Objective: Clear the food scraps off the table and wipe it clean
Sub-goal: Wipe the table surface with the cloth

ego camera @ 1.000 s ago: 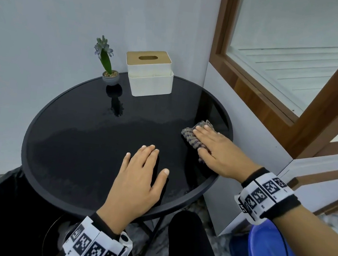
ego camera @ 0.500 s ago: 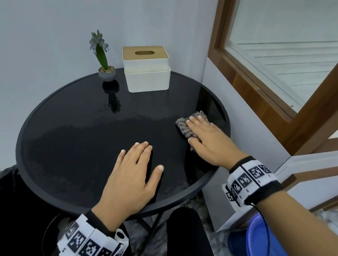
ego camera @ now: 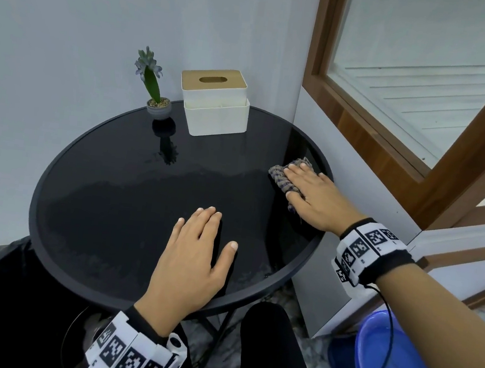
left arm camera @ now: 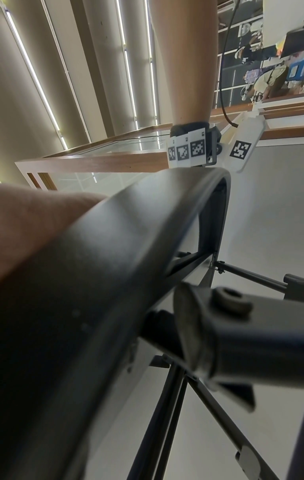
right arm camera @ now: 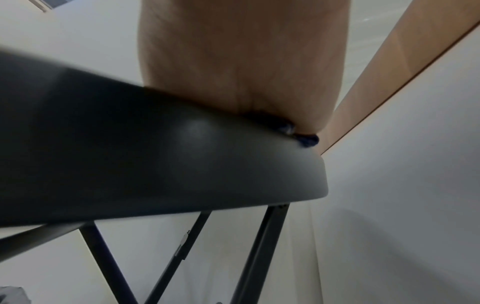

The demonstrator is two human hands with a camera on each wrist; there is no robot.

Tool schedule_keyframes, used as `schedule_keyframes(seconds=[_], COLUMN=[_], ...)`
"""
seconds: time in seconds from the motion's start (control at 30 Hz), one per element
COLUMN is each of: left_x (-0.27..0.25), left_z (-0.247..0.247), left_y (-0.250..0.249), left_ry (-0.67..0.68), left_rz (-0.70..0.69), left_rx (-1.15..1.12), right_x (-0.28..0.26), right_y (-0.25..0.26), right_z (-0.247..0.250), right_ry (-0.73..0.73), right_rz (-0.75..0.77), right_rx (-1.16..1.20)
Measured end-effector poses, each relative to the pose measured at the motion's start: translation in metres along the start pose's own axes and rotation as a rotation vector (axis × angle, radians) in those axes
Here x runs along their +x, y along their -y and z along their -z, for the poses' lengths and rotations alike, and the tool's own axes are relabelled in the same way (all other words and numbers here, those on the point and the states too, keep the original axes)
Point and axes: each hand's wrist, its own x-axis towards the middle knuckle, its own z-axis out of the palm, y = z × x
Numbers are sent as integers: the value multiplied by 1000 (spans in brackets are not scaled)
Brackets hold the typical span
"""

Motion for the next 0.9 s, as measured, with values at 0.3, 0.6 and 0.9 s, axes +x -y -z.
schedule_keyframes(seconds=[0.3, 0.6, 0.9], left_x=[0, 3, 8], left_z=[3, 17, 50], left_y=[0, 3, 10], left_ry=[-10, -14, -63], left_rz=[-1, 32, 60], left_rx=[-49, -76, -105], right_x=[-4, -16, -14], right_y=[0, 25, 57], right_z=[-1, 3, 20], right_ry=[-58, -192, -200], right_rz=[28, -3, 81], right_rx=[11, 51, 125])
